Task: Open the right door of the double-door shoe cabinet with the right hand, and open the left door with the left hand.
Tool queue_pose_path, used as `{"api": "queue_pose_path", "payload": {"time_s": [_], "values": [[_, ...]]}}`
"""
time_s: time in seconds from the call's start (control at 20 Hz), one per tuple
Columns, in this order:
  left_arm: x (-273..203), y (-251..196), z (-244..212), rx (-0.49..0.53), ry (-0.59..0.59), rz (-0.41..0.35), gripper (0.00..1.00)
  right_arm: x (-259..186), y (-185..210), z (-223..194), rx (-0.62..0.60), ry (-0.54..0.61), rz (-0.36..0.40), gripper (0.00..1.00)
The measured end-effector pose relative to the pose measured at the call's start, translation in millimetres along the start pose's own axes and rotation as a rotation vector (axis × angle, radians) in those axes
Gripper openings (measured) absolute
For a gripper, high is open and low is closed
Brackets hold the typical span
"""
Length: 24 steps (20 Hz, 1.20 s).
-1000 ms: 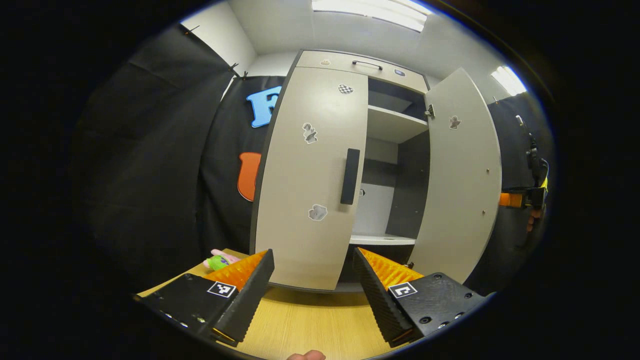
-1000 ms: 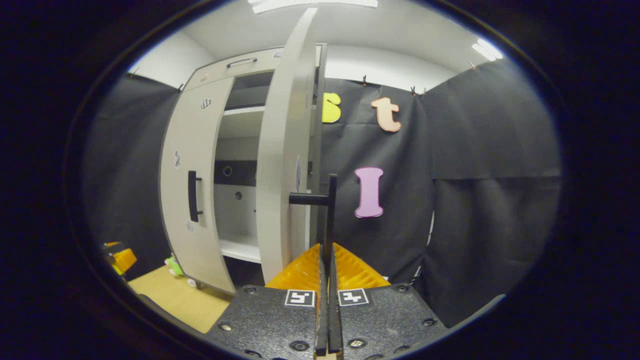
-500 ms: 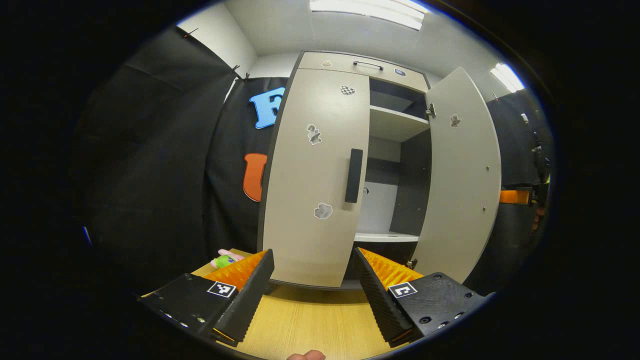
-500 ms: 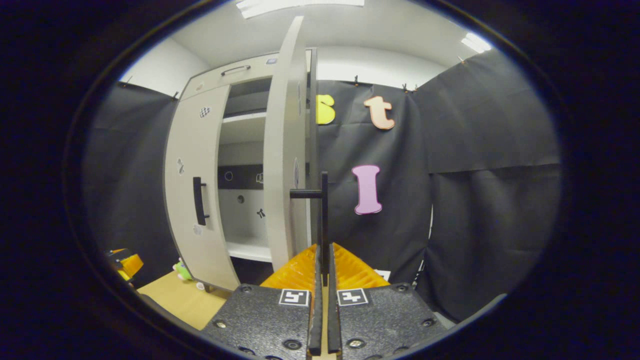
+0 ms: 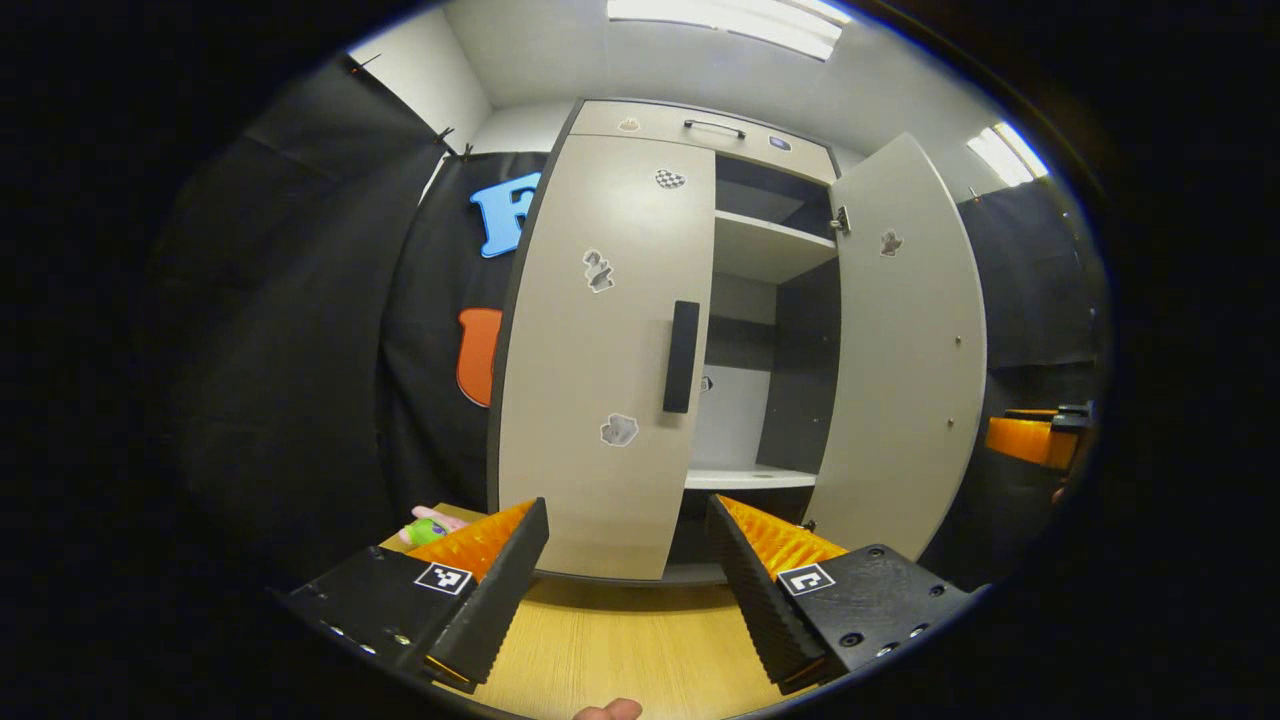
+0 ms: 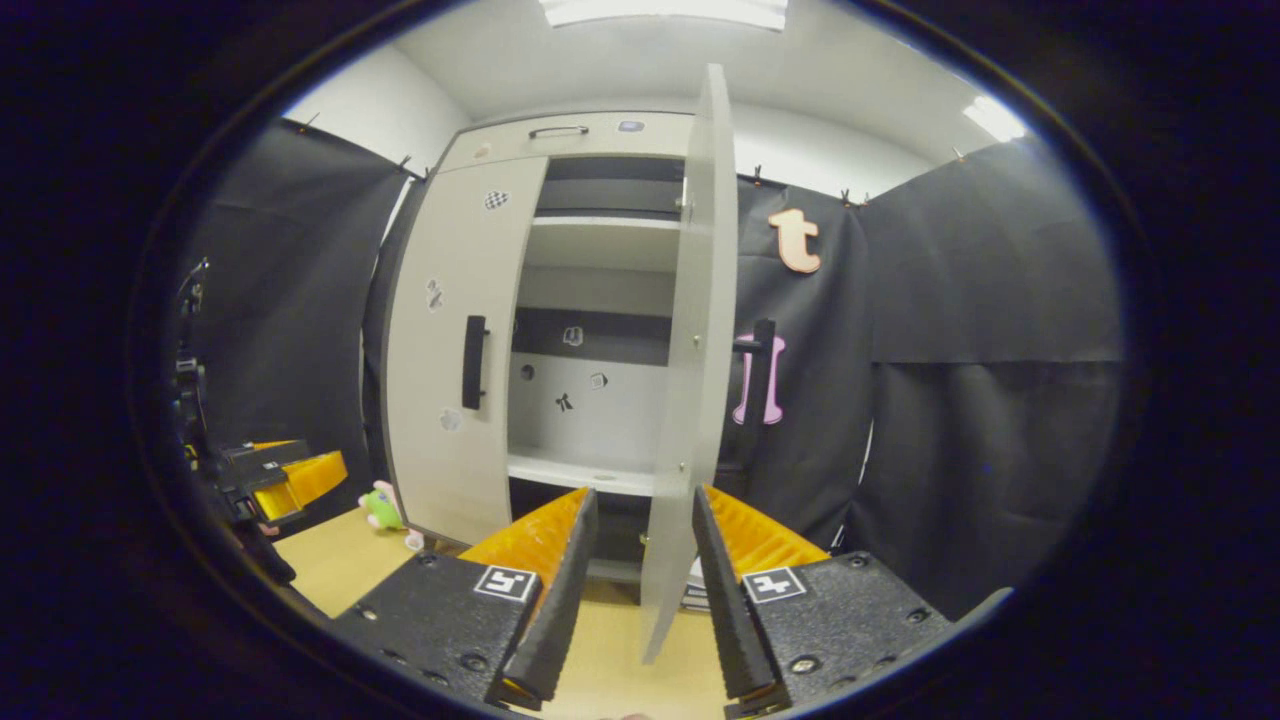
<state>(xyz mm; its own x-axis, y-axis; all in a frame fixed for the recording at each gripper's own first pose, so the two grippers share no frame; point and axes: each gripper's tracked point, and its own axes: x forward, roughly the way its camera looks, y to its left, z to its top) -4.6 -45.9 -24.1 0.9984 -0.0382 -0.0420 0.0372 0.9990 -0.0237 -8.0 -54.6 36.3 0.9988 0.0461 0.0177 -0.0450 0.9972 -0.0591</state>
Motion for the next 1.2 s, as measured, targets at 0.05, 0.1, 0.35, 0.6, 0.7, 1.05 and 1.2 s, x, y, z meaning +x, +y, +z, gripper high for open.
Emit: {"api": "queue_pose_path", "payload": {"time_s": [0.05, 0.1, 0.35, 0.6, 0.7, 1.05, 1.2], "values": [[2, -5, 4, 0.006, -0.008, -0.015, 0.95, 2, 3, -1, 0.021, -0.004, -0.001, 0.73], [4, -8, 8, 0.015, -0.015, -0.024, 0.95, 3, 5, -2, 0.041, -0.003, -0.001, 0.84], [35, -35, 47, 0.046, -0.070, -0.070, 0.95, 5, 3, -9, 0.080, 0.010, 0.005, 0.97], [108, -64, 100, -0.032, -0.093, -0.140, 0.95, -3, -8, -23, 0.095, 0.046, 0.000, 0.99], [137, -60, 107, -0.048, -0.090, -0.125, 0.95, -8, -21, -30, 0.093, 0.046, -0.022, 0.96], [223, -34, 90, 0.076, -0.036, -0.002, 0.95, -22, -77, -49, 0.179, 0.061, -0.148, 0.96], [241, -31, 79, 0.078, -0.015, 0.017, 0.95, -23, -98, -57, 0.207, 0.072, -0.196, 0.96]]}}
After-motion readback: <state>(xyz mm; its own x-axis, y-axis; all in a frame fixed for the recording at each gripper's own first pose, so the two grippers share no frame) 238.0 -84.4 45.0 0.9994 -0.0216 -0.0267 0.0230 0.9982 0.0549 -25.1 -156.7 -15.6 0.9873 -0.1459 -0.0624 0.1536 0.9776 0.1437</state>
